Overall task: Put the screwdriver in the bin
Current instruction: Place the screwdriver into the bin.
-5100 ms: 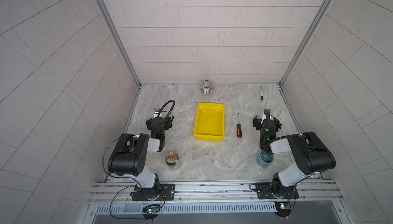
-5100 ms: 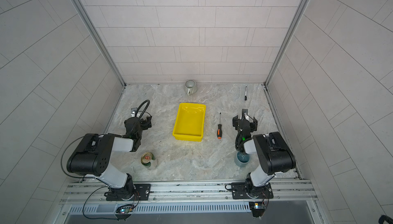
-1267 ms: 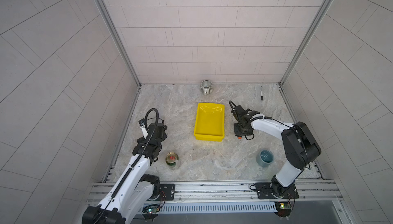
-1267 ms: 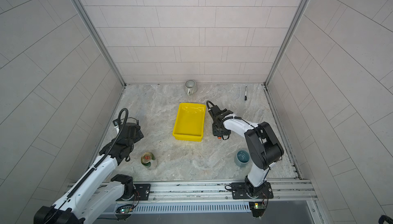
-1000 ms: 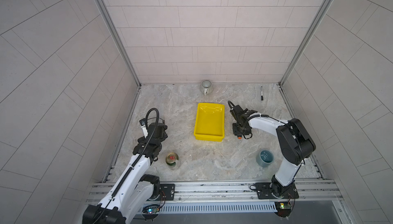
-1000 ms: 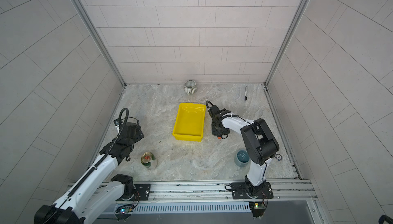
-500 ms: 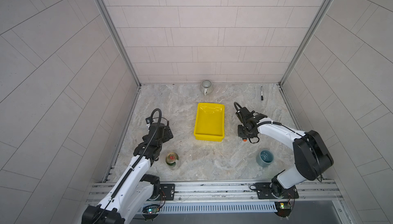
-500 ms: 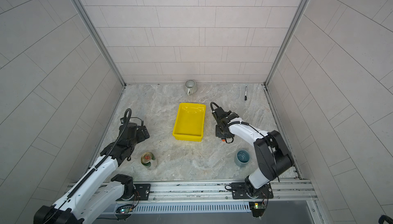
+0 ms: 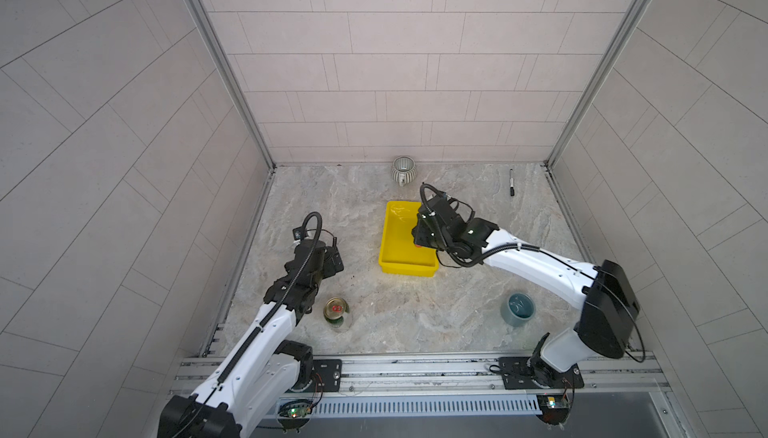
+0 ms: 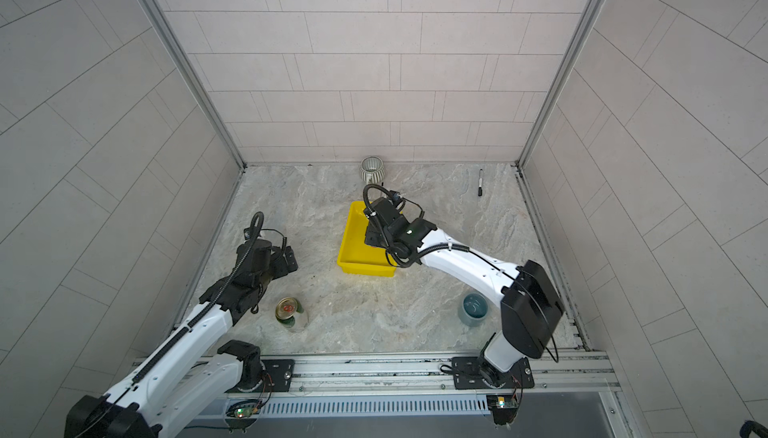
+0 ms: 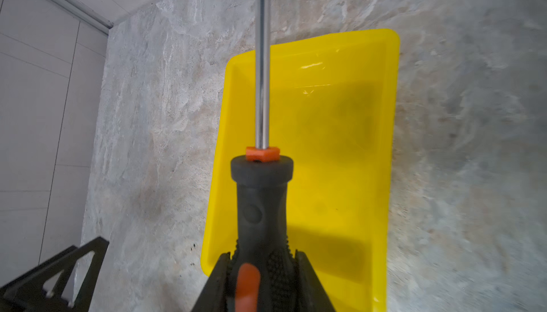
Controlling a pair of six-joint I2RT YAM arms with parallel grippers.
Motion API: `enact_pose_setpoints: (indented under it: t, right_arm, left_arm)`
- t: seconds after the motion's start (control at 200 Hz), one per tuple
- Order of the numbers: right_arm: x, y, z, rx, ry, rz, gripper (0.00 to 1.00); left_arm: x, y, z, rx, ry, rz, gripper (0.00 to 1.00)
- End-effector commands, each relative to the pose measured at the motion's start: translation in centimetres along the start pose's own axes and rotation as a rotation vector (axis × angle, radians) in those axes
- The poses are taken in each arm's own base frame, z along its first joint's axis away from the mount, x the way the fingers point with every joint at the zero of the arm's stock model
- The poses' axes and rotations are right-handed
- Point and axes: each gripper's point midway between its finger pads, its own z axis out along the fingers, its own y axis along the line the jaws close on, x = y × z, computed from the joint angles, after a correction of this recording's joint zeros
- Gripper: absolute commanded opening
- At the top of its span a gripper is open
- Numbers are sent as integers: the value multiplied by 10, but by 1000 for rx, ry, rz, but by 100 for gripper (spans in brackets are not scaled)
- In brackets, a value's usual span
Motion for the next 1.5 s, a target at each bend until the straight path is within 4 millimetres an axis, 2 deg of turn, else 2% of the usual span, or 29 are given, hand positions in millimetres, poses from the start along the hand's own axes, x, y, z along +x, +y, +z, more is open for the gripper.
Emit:
enact_pose_setpoints:
  t: [0.0,0.16,0.365,0.645,1.101,1.326,1.496]
  right_arm:
    - [0,16,31,-19,11,120,10]
    - [11,18,59,1,41,133,10]
    - [29,5,82,50,87,125,10]
    - [42,0,101,76,130,105,10]
    - [49,-10,110,122,156,82,15]
    - [47,-13,106,139,153,68,30]
    - [45,-12,104,135,154,67,38]
  left_arm:
    - [-2,5,-4,-11,-35,-2,100]
    - [-4,6,-6,-12,-48,-8,100]
    - [-4,6,-4,-18,-42,-5,100]
    - [-4,7,-4,-28,-43,-5,100]
    - [-4,8,-5,-30,-46,-7,100]
    - [-4,9,-5,-31,-46,-7,100]
    - [-4,9,-6,-29,-50,-9,100]
